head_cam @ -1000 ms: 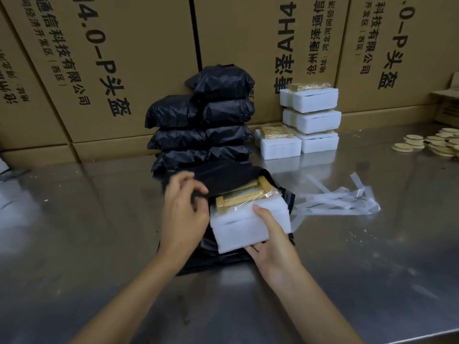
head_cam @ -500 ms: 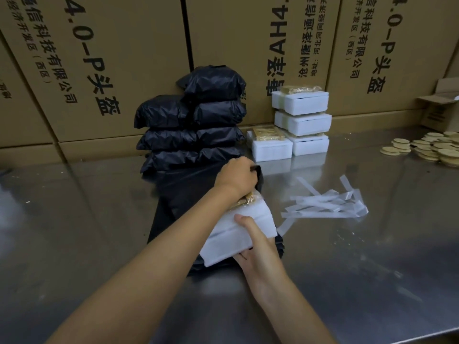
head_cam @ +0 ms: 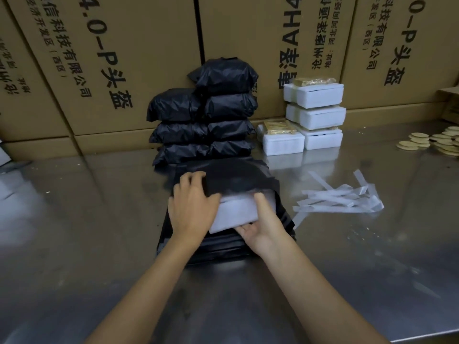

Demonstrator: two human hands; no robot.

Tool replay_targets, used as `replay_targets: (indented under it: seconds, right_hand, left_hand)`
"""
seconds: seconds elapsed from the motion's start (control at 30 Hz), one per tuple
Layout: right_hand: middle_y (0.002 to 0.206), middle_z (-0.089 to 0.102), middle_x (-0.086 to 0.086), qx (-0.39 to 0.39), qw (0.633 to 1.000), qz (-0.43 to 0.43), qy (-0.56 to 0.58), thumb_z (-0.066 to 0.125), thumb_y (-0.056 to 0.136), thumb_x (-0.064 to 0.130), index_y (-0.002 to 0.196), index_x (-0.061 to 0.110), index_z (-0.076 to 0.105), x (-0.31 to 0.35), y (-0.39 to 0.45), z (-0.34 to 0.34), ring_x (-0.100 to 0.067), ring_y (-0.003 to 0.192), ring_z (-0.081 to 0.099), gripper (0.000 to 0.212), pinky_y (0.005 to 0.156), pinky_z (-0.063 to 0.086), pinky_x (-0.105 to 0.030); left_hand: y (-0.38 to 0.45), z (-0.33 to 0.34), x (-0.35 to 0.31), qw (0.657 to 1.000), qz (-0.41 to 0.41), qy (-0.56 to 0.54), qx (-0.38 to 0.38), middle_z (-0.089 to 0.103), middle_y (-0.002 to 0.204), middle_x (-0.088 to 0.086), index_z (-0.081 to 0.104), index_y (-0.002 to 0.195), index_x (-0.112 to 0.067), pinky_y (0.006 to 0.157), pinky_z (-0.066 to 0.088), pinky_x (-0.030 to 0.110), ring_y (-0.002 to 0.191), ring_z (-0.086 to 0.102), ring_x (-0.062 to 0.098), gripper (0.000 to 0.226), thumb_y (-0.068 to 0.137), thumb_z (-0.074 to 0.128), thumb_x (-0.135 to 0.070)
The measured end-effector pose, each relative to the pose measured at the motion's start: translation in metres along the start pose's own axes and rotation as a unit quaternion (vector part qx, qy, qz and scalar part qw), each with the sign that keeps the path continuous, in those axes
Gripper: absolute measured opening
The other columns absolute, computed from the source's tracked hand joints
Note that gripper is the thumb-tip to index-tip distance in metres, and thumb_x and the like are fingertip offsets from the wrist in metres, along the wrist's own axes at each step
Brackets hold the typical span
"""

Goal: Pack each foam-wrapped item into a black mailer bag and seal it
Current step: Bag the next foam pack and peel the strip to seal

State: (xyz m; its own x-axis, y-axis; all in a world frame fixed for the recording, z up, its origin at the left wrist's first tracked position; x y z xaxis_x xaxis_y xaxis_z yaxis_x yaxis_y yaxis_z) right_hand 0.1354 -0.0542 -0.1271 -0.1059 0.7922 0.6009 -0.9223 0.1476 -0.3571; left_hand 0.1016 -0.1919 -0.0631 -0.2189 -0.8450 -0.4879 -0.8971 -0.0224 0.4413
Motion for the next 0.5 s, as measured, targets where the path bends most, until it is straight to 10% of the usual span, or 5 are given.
replay_targets:
  seconds: [0.23,0.5]
  right_hand:
    - [0.118,0.071,-0.01,-0.056,0.996,-0.021,0.069,0.059,0.094,0.019,0.131,0.014,0.061,-0.036,0.001,0.026,-0.027,0.106,0.069,0.037,0.078,0.058,-0.035]
    - [0.122,0.062,-0.011,-0.07,0.991,-0.049,0.1,0.045,0.103,0.009,0.138,0.012,0.051,-0.023,0.037,0.048,-0.03,0.107,0.061,0.035,0.101,0.05,-0.042]
  left_hand:
    - [-0.002,0.01,0.047,0.951,-0.244,-0.185,-0.045,0.051,0.138,0.01,0.048,0.136,-0.017,0.082,0.03,0.037,0.104,0.05,0.032,0.041,0.103,0.027,-0.028]
    - [0.005,0.011,0.058,0.972,-0.146,-0.184,0.015,0.064,0.105,0.017,0.056,0.118,-0.006,0.065,0.04,0.035,0.082,0.058,0.027,0.031,0.105,0.031,-0.021]
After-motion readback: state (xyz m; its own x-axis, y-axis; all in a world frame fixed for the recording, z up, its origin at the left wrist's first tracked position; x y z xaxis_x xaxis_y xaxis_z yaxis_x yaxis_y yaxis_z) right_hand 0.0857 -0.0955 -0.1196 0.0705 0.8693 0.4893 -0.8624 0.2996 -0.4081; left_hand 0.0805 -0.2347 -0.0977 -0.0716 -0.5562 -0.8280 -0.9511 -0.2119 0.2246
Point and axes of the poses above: each hand's wrist, its own y-axis towards the middle knuckle, its own z-axis out of the palm, x = y × z, the point moved 5 cm from there along y, towards the middle knuckle
